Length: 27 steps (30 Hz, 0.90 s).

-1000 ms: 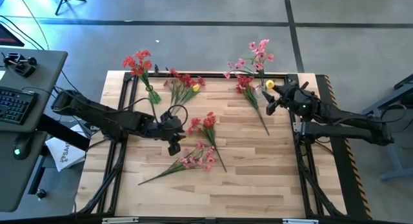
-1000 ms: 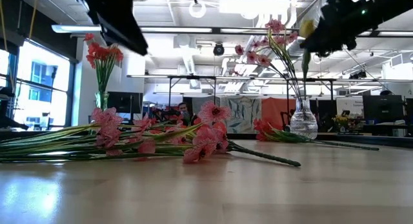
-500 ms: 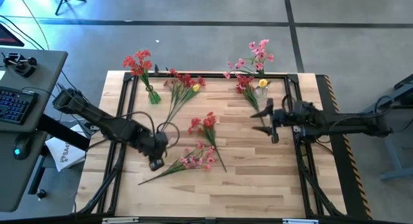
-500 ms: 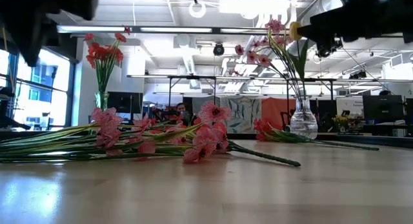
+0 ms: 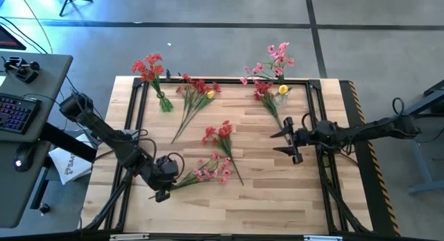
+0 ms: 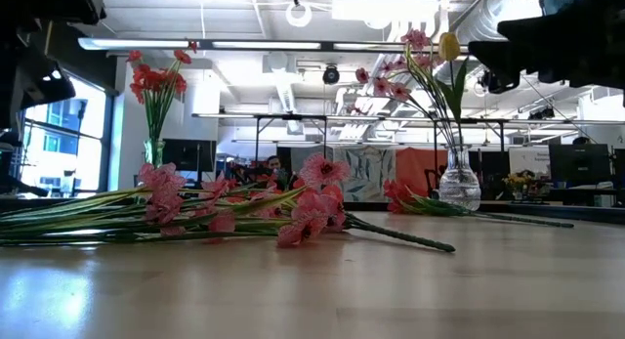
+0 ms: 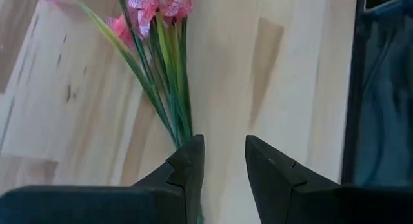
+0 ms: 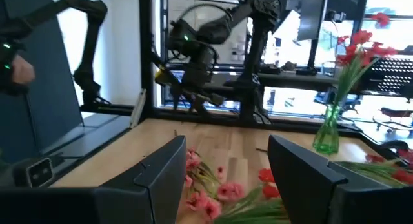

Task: Sort flowers into vase by color
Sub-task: Put the pink flowers into the transparent vase

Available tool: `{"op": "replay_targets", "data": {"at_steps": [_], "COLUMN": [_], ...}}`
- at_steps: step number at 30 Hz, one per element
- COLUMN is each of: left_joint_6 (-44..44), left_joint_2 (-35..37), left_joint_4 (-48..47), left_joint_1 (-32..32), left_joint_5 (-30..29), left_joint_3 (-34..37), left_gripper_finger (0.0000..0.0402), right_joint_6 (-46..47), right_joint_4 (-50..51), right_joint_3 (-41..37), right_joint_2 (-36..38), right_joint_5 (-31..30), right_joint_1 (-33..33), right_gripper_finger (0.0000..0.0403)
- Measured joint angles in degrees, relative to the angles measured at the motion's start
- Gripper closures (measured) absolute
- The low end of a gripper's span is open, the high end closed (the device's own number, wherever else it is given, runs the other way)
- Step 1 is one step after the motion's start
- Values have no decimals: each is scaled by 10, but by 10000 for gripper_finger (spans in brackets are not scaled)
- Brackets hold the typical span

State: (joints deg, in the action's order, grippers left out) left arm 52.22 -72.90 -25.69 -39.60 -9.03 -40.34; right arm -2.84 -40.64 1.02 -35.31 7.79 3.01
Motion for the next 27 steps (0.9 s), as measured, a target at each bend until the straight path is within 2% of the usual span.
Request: {"op": "replay_targets", "data": {"at_steps": [4,7,10,16,20,22,27], "left_joint_6": [-20,-36,-44,56,62,50,26], "left_joint_2": [-12,-43,-87,-156,-173,-174,-156], "left_joint_4": [-7,-2,15,30,20,15,6], "left_joint_1": [-5,-7,-6,-6,-5,0,20], "left_joint_5": [0,1,26,71,72,71,81], "left_joint_3": [12,12,12,9,3,2,3], "left_gripper_finger": [302,302,302,302,306,321,391], "right_joint_6": [-2,-7,-8,-24,-22,-21,3], "right_joint_4": [1,1,-2,-11,-12,-12,17], "right_joint_3": [0,0,0,0,0,0,0], "right_joint_2": [0,0,0,0,0,0,0], "right_joint_5": [-8,-16,-25,-47,-47,-52,-113], "right_joint_1": [14,17,17,15,15,15,15], "right_gripper_finger": [188,188,188,188,188,188,188]}}
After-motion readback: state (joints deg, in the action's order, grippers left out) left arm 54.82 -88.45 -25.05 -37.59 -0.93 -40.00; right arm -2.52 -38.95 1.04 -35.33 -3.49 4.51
